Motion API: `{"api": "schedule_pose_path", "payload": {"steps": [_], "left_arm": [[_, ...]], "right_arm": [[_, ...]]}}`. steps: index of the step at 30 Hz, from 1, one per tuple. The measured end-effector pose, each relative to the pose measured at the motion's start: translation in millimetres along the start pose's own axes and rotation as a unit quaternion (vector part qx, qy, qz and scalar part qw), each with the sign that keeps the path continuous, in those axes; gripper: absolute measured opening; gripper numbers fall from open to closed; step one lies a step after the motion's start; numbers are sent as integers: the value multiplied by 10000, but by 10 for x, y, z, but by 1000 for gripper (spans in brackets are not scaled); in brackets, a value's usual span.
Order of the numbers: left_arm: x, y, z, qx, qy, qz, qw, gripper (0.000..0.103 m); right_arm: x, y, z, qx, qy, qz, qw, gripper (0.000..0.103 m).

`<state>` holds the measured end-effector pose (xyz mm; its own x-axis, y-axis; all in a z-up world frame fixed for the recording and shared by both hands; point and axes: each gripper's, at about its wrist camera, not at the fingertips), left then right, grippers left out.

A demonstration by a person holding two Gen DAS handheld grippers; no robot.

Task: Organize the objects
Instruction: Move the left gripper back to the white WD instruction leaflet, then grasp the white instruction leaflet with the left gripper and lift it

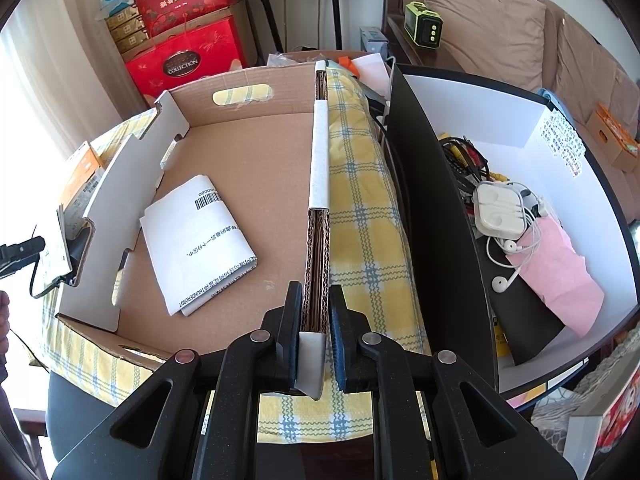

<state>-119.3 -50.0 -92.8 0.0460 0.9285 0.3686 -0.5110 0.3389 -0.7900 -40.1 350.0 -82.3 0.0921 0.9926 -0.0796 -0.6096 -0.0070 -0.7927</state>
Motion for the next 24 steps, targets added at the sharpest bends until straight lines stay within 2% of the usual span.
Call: {"api": "schedule_pose_path", "payload": {"steps": [4, 8, 17, 21, 24], "left_arm": [[20, 56, 83, 69, 53, -51, 9999, 86], [-17, 132, 125, -30, -62, -145, 9999, 83], [-146, -60, 74, 67, -154, -230, 9996, 40], [-177, -171, 71, 91, -212, -366, 9991, 38], [-191, -289, 102, 331, -228, -154, 9991, 49]], "right_arm": [[-2, 0, -1, -6, -4, -5, 10000, 12], [-1, 1, -2, -7, 11, 6, 10000, 12], [-8, 2, -10, -14, 34, 13, 10000, 13], [-10, 4, -5, -17, 41, 13, 10000, 13], [-14, 7, -12, -29, 34, -5, 10000, 13]]}}
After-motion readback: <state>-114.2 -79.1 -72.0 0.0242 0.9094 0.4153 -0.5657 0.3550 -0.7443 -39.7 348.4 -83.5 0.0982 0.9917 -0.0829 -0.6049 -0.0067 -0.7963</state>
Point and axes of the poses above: each gripper's, at about its wrist camera, not at the fingertips, and y roughly the way its jaws point, x to its right, z to its top, and after that the axes turned 7 degrees about x, right-handed
